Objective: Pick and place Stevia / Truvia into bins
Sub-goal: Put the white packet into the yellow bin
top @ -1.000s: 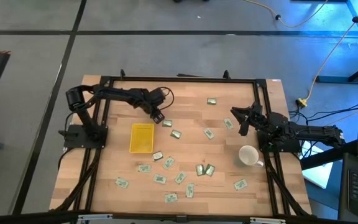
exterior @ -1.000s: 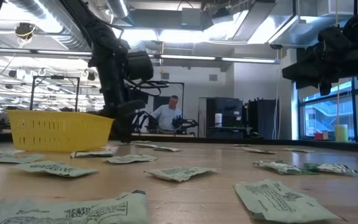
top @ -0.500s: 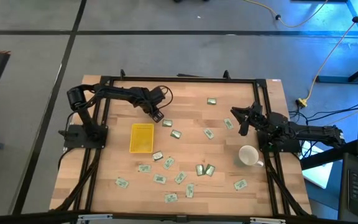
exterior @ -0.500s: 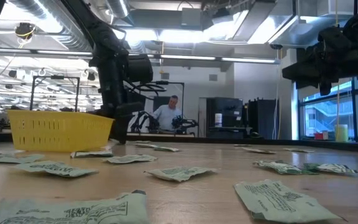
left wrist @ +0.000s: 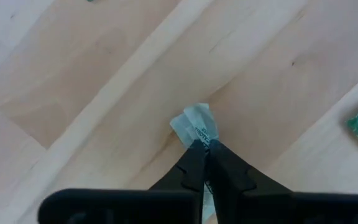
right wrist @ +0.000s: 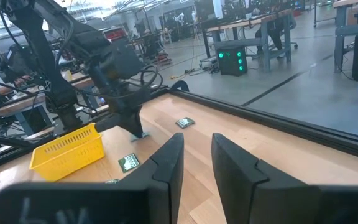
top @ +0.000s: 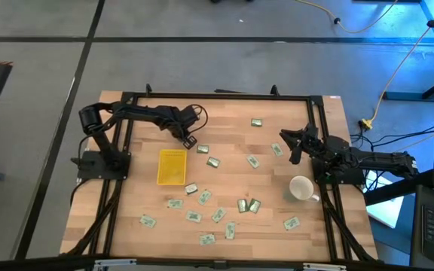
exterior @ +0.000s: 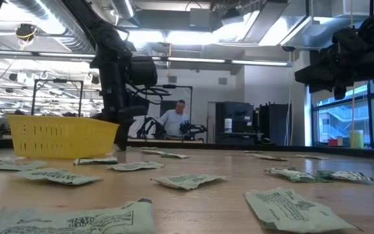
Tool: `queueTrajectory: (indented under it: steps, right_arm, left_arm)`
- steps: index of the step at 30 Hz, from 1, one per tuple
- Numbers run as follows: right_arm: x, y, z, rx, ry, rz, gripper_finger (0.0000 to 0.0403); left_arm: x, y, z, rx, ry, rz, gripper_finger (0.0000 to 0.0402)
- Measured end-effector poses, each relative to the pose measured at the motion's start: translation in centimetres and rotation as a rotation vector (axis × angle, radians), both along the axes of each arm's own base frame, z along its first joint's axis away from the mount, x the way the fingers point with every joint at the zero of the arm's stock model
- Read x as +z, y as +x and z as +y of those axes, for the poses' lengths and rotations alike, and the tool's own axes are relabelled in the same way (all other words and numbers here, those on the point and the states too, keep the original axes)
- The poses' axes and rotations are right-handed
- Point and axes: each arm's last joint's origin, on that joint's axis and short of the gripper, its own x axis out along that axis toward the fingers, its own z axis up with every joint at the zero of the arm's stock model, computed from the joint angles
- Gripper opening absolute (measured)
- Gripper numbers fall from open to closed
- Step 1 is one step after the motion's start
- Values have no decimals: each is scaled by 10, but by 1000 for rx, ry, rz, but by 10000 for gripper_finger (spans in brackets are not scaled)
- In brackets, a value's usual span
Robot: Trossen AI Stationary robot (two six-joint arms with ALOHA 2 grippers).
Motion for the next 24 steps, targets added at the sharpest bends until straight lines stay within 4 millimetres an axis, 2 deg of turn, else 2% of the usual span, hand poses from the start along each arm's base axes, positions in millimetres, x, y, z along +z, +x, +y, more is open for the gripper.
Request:
queueTrajectory:
  steps: [5, 11, 19, 24]
  right_arm:
    - [0, 0, 0, 0, 2, -2, 87]
    - [0, 0, 0, 0, 3, -2, 87]
    - [0, 0, 0, 0, 1, -1, 87]
    - [0, 0, 0, 0, 3, -2, 87]
  left_arm:
    - [14, -4, -3, -10, 6, -28, 9]
    - [50, -13, -17, -46, 24, -128, 8]
    - [101, -27, -66, -194, -56, -310, 12]
    - [118, -35, -96, -211, -156, -384, 12]
